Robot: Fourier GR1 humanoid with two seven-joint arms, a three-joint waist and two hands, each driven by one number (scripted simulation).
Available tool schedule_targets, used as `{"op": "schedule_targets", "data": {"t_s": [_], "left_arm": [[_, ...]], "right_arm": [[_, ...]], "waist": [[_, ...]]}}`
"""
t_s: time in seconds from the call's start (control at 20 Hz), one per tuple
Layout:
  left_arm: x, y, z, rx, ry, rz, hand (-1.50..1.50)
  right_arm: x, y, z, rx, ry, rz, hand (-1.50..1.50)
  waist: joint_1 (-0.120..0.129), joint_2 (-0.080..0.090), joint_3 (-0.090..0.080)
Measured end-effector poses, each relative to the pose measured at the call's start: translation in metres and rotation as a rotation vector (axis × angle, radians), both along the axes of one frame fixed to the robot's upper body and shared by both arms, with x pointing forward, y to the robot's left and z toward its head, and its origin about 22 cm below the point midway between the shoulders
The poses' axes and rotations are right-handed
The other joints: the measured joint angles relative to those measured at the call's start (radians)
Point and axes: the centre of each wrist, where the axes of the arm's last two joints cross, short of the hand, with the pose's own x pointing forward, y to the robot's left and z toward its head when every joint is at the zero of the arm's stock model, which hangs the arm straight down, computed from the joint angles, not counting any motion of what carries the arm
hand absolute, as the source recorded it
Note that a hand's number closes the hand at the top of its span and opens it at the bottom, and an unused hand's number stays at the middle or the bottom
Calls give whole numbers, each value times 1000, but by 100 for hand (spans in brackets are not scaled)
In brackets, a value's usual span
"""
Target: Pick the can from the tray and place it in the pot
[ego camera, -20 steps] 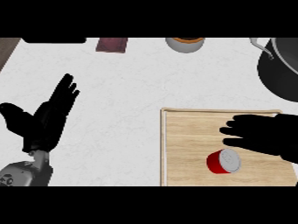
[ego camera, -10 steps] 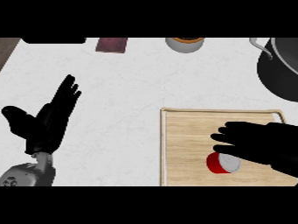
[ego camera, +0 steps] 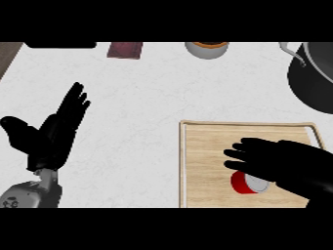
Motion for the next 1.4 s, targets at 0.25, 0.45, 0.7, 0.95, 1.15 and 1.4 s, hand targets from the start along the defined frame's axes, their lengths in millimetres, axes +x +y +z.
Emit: {"op": "schedule_targets", "data": {"t_s": [0.25,0.45,0.7,0.95,1.15,1.4], "left_arm": [[4,0,3,4,-2,-3,0],[4,-6,-1,0,-4,1,0],[-1,0,-4,-1,-2,-3,0],[1,-5,-3,0,-4,0,0],[4,-5,1,4,1,-3,0],[-4,-8,0,1,3,0,0]], "right_arm": [[0,15,-17,-43,-17,21,-150],[1,23,-35,-99,-35,18,-150],[1,31,-48,-160,-51,17,-150],[5,24,-59,-183,-53,13,-150],[12,29,-66,-142,-28,44,150],[10,30,-69,-70,-42,87,150]], "waist": [[0,0,0],[0,0,0],[1,0,0],[-1,0,0],[1,1,0],[0,0,0]]}}
